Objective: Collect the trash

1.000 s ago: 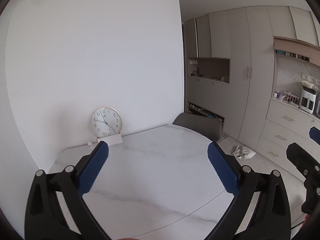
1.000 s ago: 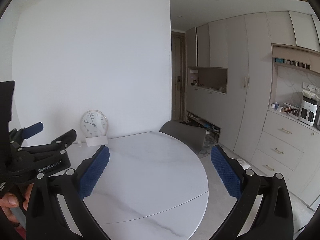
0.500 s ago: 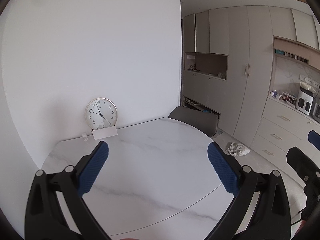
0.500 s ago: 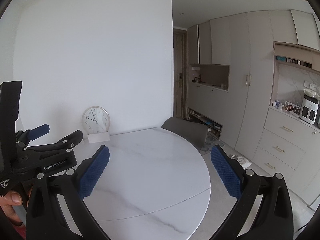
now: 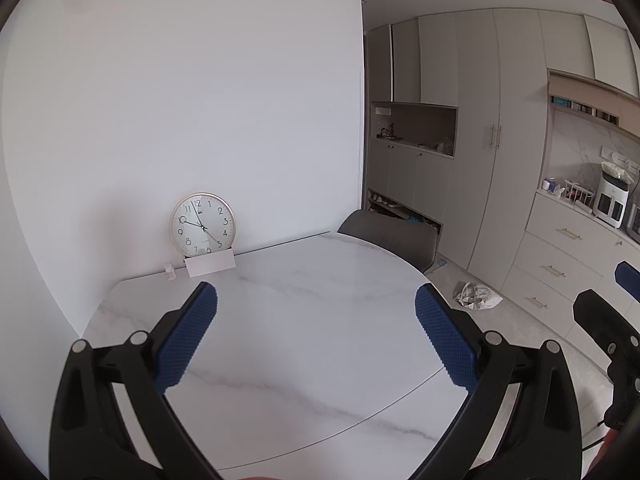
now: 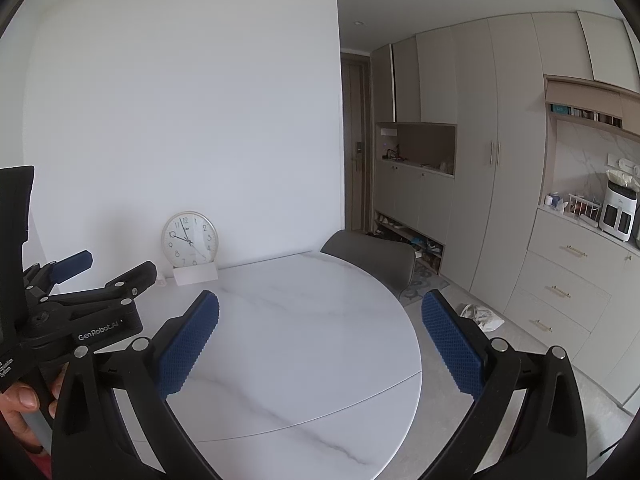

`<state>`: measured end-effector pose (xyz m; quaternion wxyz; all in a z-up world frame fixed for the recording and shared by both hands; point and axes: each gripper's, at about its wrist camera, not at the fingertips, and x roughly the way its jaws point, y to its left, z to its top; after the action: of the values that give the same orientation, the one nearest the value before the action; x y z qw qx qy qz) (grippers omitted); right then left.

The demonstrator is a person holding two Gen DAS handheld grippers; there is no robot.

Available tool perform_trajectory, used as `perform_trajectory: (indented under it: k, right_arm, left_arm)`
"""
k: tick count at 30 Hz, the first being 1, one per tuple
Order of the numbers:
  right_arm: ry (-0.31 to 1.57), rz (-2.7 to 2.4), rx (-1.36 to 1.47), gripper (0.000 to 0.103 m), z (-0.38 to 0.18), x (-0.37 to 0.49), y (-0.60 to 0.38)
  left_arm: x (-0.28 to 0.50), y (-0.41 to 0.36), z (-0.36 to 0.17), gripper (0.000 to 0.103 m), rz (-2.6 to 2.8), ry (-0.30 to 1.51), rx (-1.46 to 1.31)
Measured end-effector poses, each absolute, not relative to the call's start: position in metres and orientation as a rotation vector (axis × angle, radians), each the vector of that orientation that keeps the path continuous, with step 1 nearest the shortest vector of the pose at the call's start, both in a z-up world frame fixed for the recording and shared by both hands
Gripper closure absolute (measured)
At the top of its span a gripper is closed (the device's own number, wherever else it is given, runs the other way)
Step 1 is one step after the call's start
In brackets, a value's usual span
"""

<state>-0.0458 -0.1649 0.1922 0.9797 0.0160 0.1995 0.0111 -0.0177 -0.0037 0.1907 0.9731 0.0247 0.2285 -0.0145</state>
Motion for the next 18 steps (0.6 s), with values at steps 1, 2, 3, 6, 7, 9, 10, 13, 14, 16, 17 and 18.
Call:
perform_trajectory:
  k: [1, 2, 3, 6, 7, 9, 10, 13, 14, 16, 17, 18]
  right_arm:
    - [0.403, 0.024, 0.033, 0.002, 0.1920, -0.0450, -0.1650]
    - [0.404, 0.024, 0.033, 0.002, 0.1906, -0.0448, -0.1646]
    - [0.405, 0.023, 0.033, 0.002, 0.1895, -0.0443, -0.1644]
    - [0.406, 0.023, 0.036, 0.002, 0.1874, -0.0439, -0.1639]
    - [0.407, 0.021, 0.038, 0.002, 0.1867, -0.0439, -0.1633]
    - [0.408, 0.020, 0.039, 0.002, 0.1860, -0.0432, -0.1629]
    - [0.408, 0.021, 0.038, 0.002, 0.1865, -0.0436, -0.1632]
    - [0.407, 0.020, 0.039, 0.002, 0.1867, -0.0436, -0.1633]
    - [0.408, 0.021, 0.040, 0.002, 0.1866, -0.0433, -0.1633]
    - [0.409, 0.018, 0.041, 0.002, 0.1853, -0.0429, -0.1634]
    - [0.410, 0.018, 0.042, 0.002, 0.1848, -0.0424, -0.1633]
    - [0.410, 0.019, 0.043, 0.002, 0.1847, -0.0425, -0.1635]
  left_arm:
    - [-0.0172, -0.0036, 0.1905, 0.008, -0.028, 0.462, 0.048]
    - [-0.0173, -0.0037, 0.1903, 0.008, -0.027, 0.462, 0.047]
    - [-0.0170, -0.0036, 0.1901, 0.008, -0.025, 0.462, 0.047]
    - [-0.0160, -0.0042, 0.1893, 0.008, -0.018, 0.464, 0.050]
    - [-0.0155, -0.0044, 0.1891, 0.008, -0.018, 0.465, 0.049]
    - [-0.0154, -0.0048, 0.1890, 0.008, -0.018, 0.466, 0.050]
    - [-0.0151, -0.0054, 0.1890, 0.008, -0.017, 0.465, 0.052]
    - [-0.0142, -0.0058, 0.1884, 0.008, -0.015, 0.467, 0.052]
    - [-0.0141, -0.0060, 0.1882, 0.008, -0.014, 0.467, 0.050]
    - [-0.0151, -0.0062, 0.1878, 0.008, -0.010, 0.465, 0.049]
    - [-0.0148, -0.0061, 0.1879, 0.008, -0.006, 0.464, 0.048]
    - [-0.0144, -0.0061, 0.1878, 0.008, -0.004, 0.463, 0.048]
